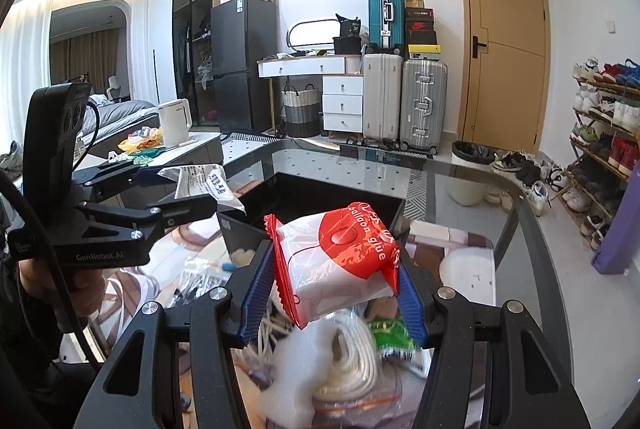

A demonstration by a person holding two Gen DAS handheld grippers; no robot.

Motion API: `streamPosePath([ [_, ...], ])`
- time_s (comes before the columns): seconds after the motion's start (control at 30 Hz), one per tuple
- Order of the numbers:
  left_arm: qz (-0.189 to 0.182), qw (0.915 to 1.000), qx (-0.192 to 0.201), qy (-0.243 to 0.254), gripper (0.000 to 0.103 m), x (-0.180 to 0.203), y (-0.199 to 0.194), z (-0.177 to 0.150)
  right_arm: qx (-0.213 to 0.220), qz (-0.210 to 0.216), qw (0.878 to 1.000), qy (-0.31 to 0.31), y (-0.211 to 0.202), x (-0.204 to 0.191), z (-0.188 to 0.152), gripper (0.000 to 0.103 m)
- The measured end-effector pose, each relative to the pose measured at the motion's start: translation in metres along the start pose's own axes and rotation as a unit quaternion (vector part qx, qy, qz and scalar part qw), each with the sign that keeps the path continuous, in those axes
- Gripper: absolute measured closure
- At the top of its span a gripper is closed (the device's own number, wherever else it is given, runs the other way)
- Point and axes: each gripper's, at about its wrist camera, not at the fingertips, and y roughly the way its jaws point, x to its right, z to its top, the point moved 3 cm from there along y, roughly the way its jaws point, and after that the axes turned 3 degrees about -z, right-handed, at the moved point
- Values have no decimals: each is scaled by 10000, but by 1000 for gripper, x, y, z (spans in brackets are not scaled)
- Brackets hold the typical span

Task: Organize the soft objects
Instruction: 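Carry the balloon glue bag with the right tool while the left tool carries the medicine packet over the box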

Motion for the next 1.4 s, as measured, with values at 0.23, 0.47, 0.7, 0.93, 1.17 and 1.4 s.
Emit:
streamPosePath([
  [0.23, -2, 9999, -88, -83, 35, -5, 21, 6, -74, 45, 10000, -29, 20, 4, 13, 46],
  [0.47, -4, 9997, -228, -60, 35, -7, 41, 8, -255, 84, 9996, -87, 47, 2, 21, 46],
  [0.7, 11, 9995, -302, -36, 35, -9, 56, 11, -432, 79, 9989, -144, 72, 1, 24, 46],
  [0.93, 1, 9993, -379, -3, 35, -10, 67, 13, -489, 50, 9987, -159, 89, 9, 26, 46],
  [1.17, -10, 9990, -452, -37, 35, -12, 76, 11, -554, 50, 9983, -182, 99, 12, 25, 46],
  [1.4, -15, 9987, -508, -36, 35, -13, 82, 8, -573, 56, 9981, -224, 103, 12, 23, 46],
])
